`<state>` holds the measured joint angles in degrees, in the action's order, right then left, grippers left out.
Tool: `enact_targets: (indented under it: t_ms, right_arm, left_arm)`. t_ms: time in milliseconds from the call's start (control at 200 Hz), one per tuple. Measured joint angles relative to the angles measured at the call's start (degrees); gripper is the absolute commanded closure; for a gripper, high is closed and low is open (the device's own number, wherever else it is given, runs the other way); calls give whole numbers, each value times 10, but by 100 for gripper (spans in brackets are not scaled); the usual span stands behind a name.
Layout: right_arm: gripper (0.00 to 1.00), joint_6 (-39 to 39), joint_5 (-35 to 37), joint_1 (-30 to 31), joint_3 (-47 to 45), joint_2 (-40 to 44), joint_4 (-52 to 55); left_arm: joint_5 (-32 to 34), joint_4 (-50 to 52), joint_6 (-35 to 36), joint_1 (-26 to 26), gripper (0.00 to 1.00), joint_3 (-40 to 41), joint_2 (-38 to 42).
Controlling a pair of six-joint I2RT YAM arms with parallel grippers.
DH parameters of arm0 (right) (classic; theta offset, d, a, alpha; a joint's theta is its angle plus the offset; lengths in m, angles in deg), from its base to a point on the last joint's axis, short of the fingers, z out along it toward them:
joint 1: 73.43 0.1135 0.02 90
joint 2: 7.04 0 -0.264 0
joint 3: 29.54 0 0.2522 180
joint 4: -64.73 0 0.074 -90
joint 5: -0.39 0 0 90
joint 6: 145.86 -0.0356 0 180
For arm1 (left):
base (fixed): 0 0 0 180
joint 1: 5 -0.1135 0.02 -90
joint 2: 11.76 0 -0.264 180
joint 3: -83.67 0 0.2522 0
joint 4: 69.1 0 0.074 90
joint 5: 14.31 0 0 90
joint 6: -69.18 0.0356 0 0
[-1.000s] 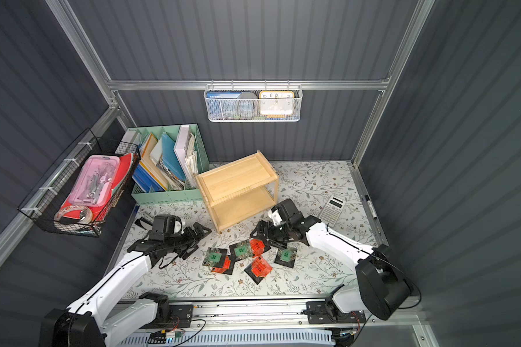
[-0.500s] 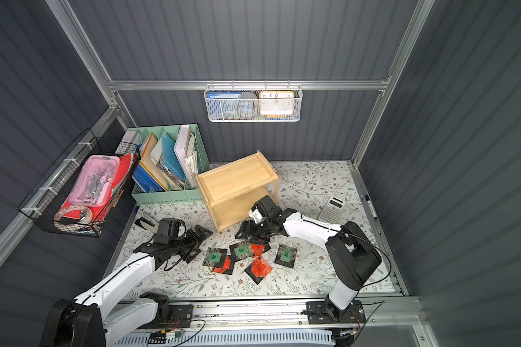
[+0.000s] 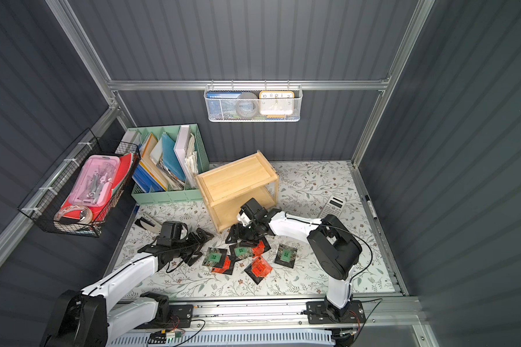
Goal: Place the tea bags on the shelf by color
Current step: Pick up the tea bag from the center of the board.
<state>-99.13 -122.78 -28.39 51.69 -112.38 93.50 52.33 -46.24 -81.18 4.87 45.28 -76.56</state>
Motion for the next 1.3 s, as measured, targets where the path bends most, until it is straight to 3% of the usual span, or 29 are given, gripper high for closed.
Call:
enact_targets:
  t_ms: [865, 1065, 1296]
  right_arm:
    - [37, -24, 10, 9, 8, -26, -1]
    - [38, -28, 10, 13, 8, -32, -1]
    - [39, -40, 7, 24, 8, -32, -3]
  left_arm:
    - [-54, -141, 0, 35, 0, -22, -118]
    - [-45, -125, 0, 42, 0, -25, -112]
    - [-4, -45, 0, 42, 0, -30, -48]
